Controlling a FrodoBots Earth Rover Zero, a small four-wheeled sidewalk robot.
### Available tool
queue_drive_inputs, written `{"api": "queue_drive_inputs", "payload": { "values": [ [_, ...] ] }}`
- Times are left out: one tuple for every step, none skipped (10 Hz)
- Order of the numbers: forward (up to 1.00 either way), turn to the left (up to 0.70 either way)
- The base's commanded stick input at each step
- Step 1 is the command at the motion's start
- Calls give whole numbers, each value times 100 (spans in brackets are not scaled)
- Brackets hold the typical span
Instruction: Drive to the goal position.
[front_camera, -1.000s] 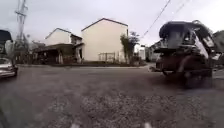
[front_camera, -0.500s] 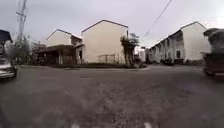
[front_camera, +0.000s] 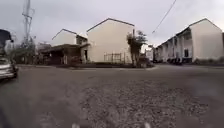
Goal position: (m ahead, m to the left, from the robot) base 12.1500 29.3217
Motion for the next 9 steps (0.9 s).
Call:
{"api": "queue_drive_inputs", "payload": {
  "values": [
    [70,35],
    [70,35],
    [70,35],
    [70,35],
    [70,35],
    [70,35],
    [70,35],
    [70,35],
    [70,35]
  ]
}}
